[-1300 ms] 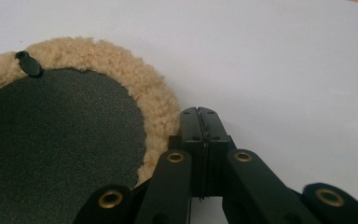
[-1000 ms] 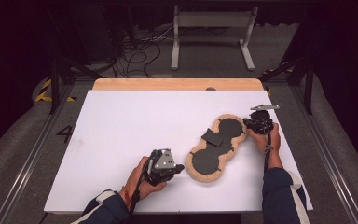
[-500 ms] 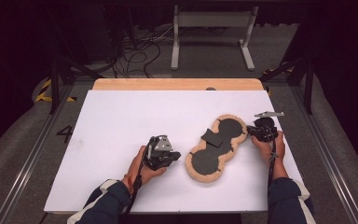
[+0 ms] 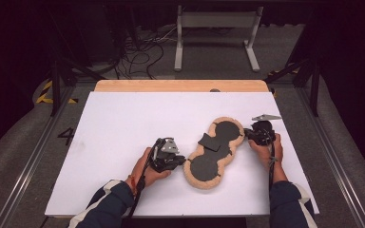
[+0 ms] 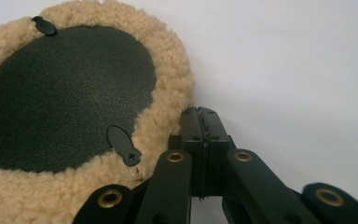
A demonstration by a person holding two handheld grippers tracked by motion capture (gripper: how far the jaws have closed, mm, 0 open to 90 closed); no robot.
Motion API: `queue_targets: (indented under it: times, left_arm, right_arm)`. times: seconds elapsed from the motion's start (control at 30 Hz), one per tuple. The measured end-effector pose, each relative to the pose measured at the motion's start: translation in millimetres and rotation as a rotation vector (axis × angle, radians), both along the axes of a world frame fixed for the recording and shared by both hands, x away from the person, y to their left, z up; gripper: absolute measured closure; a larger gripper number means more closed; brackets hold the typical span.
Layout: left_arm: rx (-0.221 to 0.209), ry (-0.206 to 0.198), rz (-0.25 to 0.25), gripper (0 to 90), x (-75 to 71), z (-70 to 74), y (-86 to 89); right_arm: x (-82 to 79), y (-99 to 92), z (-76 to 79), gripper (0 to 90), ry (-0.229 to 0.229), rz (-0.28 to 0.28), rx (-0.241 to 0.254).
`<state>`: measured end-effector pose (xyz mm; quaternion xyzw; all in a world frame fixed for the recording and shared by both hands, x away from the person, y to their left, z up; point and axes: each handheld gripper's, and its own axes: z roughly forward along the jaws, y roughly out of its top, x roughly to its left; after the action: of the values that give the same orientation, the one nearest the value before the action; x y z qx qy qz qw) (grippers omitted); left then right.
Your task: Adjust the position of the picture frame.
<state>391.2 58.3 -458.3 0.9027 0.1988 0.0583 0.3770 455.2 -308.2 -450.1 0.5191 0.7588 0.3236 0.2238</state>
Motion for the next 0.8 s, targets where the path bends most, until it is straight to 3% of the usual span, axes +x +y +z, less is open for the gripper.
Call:
queue_targets:
  times: [0.23,0.63,0.8]
  left_arm:
    - [-0.02,0.012,-0.006,84.6,-5.9,-3.7,10.5]
    - [0.013,0.007,-0.047,86.1,-29.5,-1.9,27.8]
    - [0.006,0.011,-0.055,87.0,-36.7,-2.4,31.1]
  right_arm:
    - [-1.7,16.6,-0.5,90.0,0.003,0.032,0.004]
    - [-9.9,55.7,-4.4,90.0,-0.013,0.131,0.022]
    - [-15.5,68.5,-4.5,90.0,-0.011,0.178,0.015]
